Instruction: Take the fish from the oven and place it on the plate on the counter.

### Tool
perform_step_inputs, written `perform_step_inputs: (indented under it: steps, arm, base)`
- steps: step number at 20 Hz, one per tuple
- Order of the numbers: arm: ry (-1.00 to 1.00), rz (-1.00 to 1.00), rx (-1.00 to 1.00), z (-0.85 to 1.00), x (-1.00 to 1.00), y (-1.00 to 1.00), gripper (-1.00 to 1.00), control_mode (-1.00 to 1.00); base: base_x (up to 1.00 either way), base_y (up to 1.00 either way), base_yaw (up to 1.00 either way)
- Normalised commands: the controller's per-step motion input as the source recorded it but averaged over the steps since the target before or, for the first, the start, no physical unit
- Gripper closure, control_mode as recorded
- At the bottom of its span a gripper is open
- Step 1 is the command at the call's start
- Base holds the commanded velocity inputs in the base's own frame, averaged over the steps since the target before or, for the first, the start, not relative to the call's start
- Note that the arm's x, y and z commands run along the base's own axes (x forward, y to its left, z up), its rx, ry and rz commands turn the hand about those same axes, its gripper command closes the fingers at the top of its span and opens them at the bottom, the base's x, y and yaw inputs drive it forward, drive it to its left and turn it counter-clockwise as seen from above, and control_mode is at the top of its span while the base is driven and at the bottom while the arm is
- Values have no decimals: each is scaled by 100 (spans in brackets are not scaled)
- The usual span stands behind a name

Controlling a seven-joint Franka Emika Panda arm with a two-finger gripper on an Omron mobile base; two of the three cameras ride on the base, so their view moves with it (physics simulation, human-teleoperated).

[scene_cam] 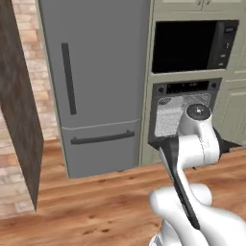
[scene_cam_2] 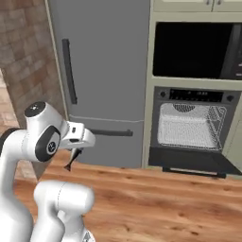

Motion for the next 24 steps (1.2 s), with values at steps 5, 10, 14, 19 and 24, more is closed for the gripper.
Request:
perform_step_inputs:
  steps: [5, 10, 14, 19, 24]
  arm:
    - [0, 0, 0, 0, 0, 0, 100, 100]
    - [0, 0, 0, 0, 0, 0, 100, 100]
    - [0, 0, 0, 0, 0, 0, 100, 100]
    - [0, 0, 0, 0, 0, 0, 100, 100]
    - [0, 0, 0, 0, 0, 0, 100, 100]
  base:
    - [-38, -4, -80]
    - [0, 5, -100]
    - [0, 1, -100]
    - [2, 6, -99]
    - [2, 10, -99]
